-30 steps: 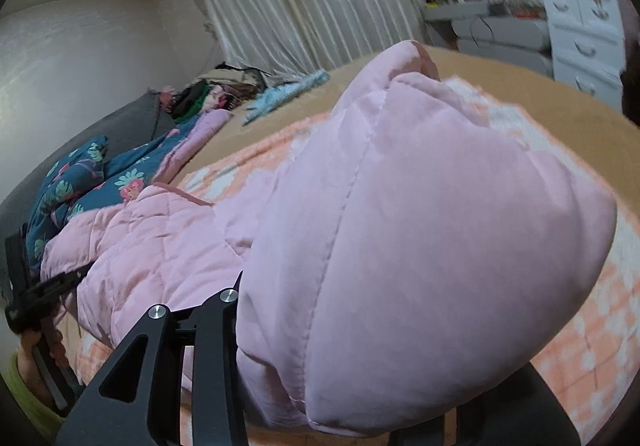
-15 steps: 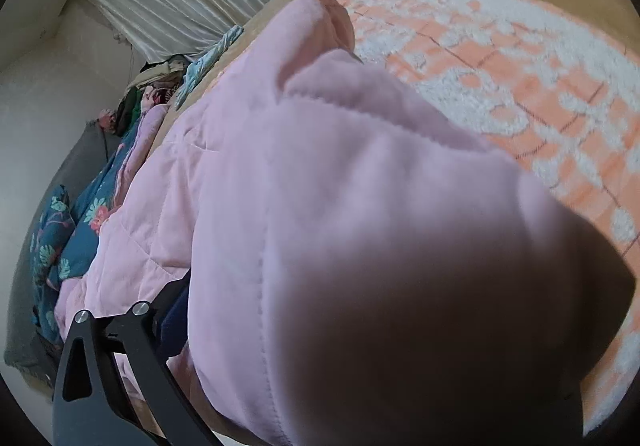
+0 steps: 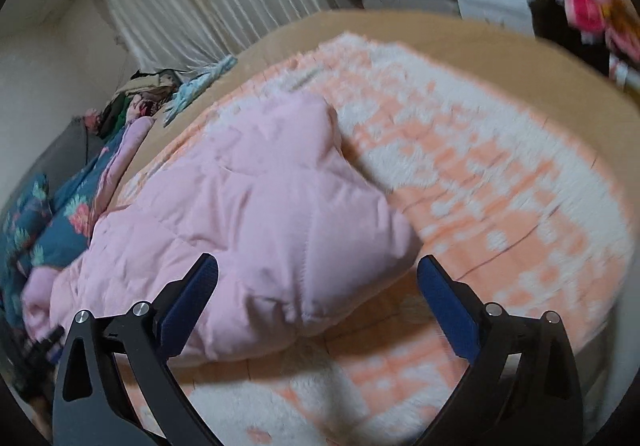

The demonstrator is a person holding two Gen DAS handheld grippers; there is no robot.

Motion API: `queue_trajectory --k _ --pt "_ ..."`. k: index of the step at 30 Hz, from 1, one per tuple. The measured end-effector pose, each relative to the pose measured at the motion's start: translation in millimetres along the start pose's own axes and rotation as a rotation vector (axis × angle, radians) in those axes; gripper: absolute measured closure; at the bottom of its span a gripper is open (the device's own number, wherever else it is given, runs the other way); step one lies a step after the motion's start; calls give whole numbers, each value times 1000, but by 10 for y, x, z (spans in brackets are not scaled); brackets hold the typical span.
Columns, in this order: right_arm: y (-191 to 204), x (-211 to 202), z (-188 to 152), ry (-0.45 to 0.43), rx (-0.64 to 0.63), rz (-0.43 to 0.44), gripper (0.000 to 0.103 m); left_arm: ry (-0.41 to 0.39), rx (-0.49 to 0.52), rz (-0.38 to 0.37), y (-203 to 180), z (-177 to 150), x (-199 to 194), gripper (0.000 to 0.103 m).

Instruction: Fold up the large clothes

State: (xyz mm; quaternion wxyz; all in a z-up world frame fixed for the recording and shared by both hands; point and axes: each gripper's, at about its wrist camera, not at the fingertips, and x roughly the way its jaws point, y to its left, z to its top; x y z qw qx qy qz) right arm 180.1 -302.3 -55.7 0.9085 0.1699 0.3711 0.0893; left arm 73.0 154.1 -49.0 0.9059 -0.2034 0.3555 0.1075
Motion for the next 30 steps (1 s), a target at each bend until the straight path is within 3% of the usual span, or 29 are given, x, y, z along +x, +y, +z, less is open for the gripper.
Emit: queue_trajectory --k 7,18,24,30 --pt "272 -463 -34 -70 -131 31 4 -97 75 -28 -230 56 -531 9" --pt "805 -1038 -208 -153 -314 85 4 -147 137 -80 -519 -77 -869 9" --pt "1025 -1048 -486 -129 -408 75 4 -144 198 -93 -722 -328 -847 9" --pt "1103 -917 -729 -95 -417 89 4 -122 245 -131 -882 -525 -766 9"
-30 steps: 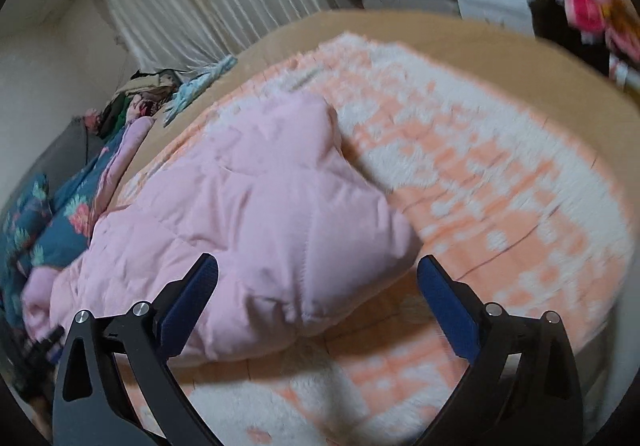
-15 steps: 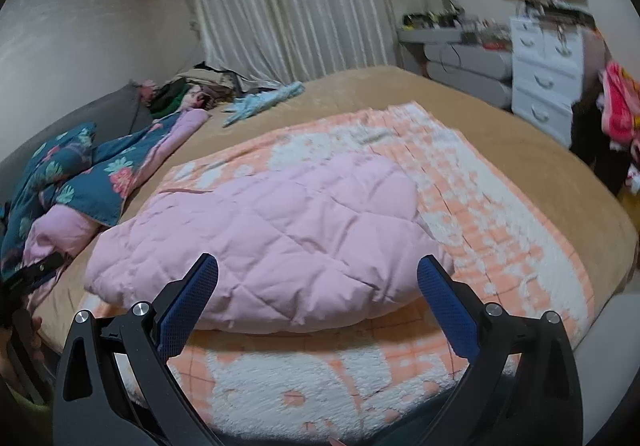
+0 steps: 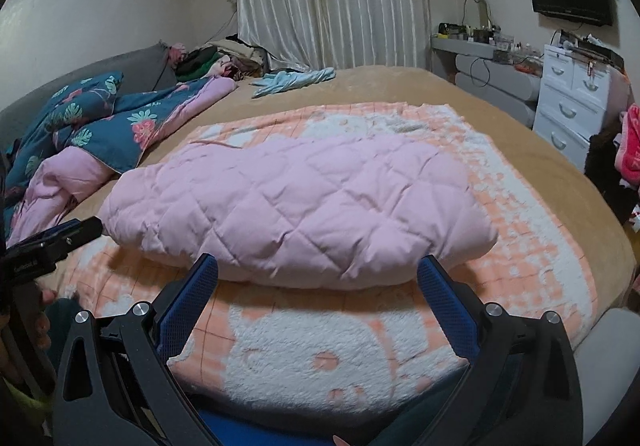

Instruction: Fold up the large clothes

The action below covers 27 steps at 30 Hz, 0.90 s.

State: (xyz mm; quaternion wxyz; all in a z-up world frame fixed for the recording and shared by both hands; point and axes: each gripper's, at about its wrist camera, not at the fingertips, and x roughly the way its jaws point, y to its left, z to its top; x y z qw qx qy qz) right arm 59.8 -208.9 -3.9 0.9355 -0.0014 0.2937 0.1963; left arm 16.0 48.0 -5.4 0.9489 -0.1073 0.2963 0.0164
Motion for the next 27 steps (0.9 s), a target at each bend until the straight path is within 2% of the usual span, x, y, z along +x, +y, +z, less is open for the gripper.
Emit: queue_trajectory --k 7,27 --pt "105 63 -24 14 -21 38 4 15 26 -10 -80 -42 48 9" --pt "139 86 -13 27 -36 45 4 22 23 33 -46 -8 61 9"
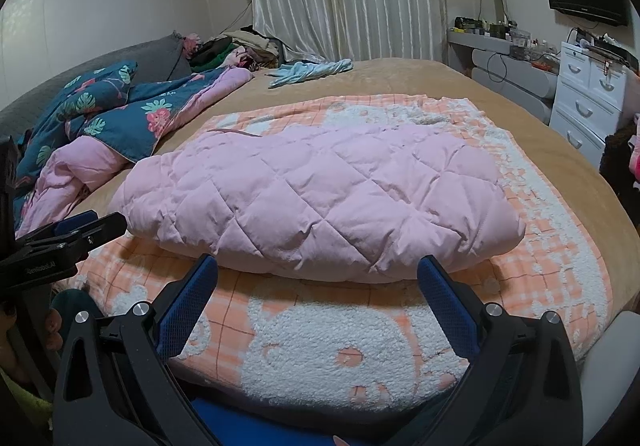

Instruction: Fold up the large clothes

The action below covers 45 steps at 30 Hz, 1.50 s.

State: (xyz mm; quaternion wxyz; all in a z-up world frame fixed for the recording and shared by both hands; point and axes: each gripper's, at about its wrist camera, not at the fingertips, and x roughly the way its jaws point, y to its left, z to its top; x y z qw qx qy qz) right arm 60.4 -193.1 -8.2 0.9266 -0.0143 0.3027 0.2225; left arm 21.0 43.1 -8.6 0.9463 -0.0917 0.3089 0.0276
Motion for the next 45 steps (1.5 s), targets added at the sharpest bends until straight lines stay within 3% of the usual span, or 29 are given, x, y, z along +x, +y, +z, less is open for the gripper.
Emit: queue_trajectory --k 45 --pt "30 -34 28 -7 -8 -2 4 -19 -5 13 24 53 -83 9"
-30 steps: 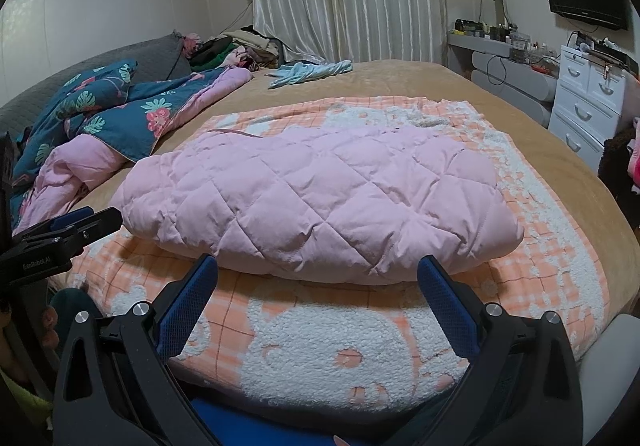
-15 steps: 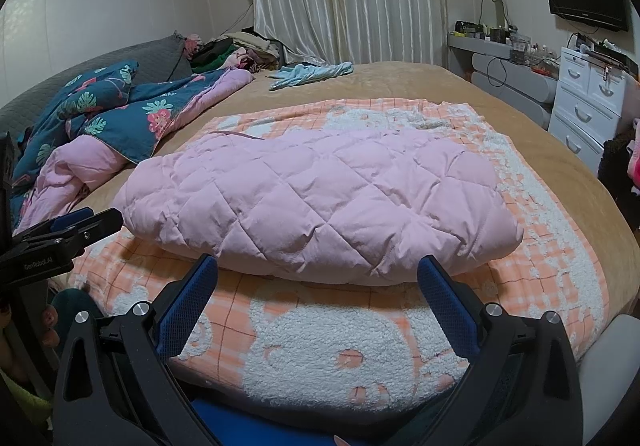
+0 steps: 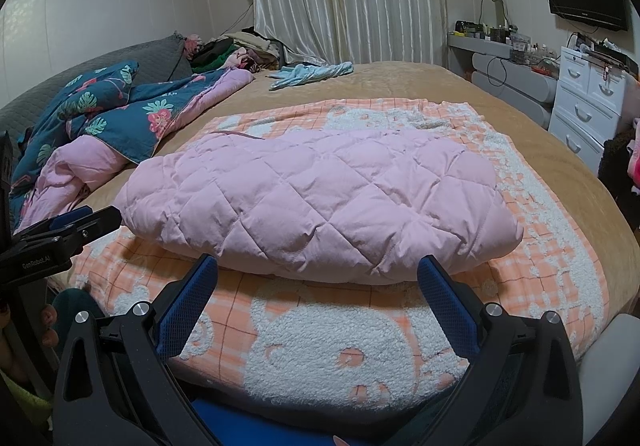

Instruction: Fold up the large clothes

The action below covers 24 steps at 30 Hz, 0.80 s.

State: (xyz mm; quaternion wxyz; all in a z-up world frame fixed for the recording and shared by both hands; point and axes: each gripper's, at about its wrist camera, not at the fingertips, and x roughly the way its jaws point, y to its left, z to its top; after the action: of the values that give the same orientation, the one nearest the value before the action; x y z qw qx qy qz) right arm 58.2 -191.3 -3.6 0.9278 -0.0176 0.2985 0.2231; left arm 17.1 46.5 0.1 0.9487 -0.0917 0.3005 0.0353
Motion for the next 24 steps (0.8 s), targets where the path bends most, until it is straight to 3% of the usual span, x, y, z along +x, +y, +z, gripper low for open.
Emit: queue_trajectory --k 19,24 --pt "-14 -47 5 -2 15 -27 4 -19 1 0 61 8 -84 9" --pt "-140 -106 44 -16 35 -65 4 -11 1 82 124 -9 -43 9"
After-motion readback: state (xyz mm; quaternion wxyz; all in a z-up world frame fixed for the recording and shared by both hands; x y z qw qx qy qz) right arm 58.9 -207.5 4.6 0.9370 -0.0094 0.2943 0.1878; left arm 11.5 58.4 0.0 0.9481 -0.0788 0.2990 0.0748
